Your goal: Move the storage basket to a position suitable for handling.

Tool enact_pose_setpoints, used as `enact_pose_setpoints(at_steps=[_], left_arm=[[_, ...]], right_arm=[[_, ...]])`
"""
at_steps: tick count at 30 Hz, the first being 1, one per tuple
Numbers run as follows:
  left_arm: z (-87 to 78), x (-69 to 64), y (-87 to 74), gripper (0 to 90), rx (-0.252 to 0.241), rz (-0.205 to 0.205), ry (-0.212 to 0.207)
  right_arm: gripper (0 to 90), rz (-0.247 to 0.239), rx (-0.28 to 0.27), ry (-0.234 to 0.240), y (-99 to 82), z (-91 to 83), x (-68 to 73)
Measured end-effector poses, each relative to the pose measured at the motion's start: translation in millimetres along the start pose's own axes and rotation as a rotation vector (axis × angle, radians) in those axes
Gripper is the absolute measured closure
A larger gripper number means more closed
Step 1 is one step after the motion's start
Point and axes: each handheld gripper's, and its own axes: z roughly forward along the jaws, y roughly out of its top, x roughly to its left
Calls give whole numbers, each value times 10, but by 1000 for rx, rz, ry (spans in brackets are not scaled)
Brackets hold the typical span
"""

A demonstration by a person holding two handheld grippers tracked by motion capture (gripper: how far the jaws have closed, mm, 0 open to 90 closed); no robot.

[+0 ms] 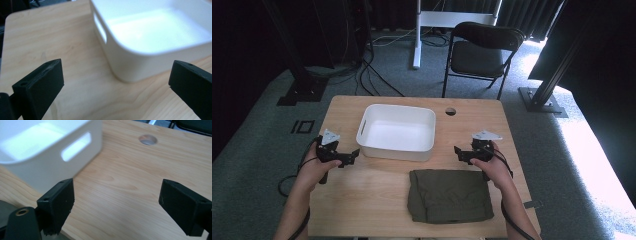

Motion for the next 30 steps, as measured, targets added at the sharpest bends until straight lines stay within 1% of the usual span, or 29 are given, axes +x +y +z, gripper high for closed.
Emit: enact_pose_setpoints(at_steps=[4, 5, 6, 7, 9, 10, 11, 13, 14, 15, 16, 17, 18, 20, 21, 22, 23, 25, 26, 27, 28, 29, 30], left_arm=[[54, 14, 136, 9, -4, 0, -2], [69, 19, 168, 9, -15, -4, -5], [86, 22, 201, 9, -18, -3, -7], [108, 22, 228, 9, -19, -2, -11], [153, 37, 283, 9, -16, -4, -12], [176, 43, 306, 10, -18, 4, -8], [200, 53, 330, 9, -15, 3, -3], [254, 76, 374, 10, -15, -25, -7], [271, 83, 384, 10, -13, -27, -2], [291, 91, 397, 10, -4, -17, 8], [311, 94, 409, 10, -5, -16, 9], [328, 95, 422, 12, -15, -26, -3], [342, 93, 429, 44, -22, -38, -6], [378, 95, 440, 60, -18, -33, -20], [398, 92, 442, 85, -18, -25, -19], [417, 90, 444, 137, -18, -24, -14], [440, 93, 444, 156, -21, -32, -3], [467, 93, 442, 253, -32, -35, 4], [481, 93, 442, 292, -23, -38, 5], [497, 87, 441, 360, -19, -30, 10], [516, 80, 440, 384, -23, -25, 17], [537, 71, 436, 438, -18, -21, 11], [556, 60, 433, 460, -11, -19, 9]], right_arm=[[130, -9, -6, 29, 115, 95, 136], [130, -18, -5, 32, 147, 119, 172], [130, -34, -1, 33, 178, 144, 208], [130, -40, 2, 40, 211, 168, 245], [130, -40, 0, 55, 279, 217, 305], [130, -42, -4, 55, 311, 241, 331], [130, -37, -9, 59, 343, 263, 355], [130, -32, -20, 71, 405, 304, 399], [131, -20, -27, 77, 442, 331, 423], [132, -20, -28, 81, 461, 350, 437], [132, -20, -25, 84, 482, 375, 458], [132, -21, -21, 86, 500, 399, 479], [132, -21, -17, 91, 518, 432, 505], [132, -19, -11, 94, 536, 480, 531], [132, -17, -8, 94, 543, 505, 545], [136, -16, -9, 92, 549, 530, 557], [138, -10, -8, 89, 555, 552, 570], [146, -12, -9, 79, 558, 597, 596], [150, -21, -7, 64, 556, 616, 611], [165, -24, -4, 52, 553, 635, 629], [253, -30, 19, 43, 555, 649, 641], [307, -36, 34, 23, 555, 661, 655], [330, -37, 37, 9, 552, 679, 666]])
